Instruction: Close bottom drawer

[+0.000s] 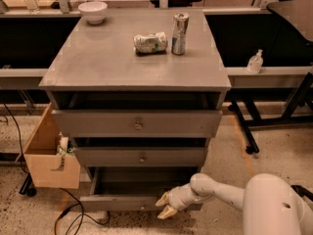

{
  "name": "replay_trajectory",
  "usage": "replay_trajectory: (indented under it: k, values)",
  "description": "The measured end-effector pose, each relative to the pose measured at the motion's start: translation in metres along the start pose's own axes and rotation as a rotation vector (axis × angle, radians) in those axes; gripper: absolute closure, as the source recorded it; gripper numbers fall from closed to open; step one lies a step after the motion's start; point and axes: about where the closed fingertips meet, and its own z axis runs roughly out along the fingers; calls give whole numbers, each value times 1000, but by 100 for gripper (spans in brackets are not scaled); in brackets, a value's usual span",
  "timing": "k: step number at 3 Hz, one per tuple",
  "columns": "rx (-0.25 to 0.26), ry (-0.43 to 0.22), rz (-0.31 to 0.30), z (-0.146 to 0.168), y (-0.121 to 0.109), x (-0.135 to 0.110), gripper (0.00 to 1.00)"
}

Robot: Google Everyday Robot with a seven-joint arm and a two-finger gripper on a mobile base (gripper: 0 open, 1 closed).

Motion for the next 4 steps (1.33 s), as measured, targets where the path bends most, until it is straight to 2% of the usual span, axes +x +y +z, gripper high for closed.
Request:
replay_trajectory:
  k: [1, 2, 3, 4]
  values:
    - [-4, -2, -2, 1, 1, -1, 0]
    - [-4, -2, -2, 1, 1, -1, 0]
    - [3, 21, -18, -22, 6, -2, 0]
    - [26, 62, -47, -58, 10, -3, 0]
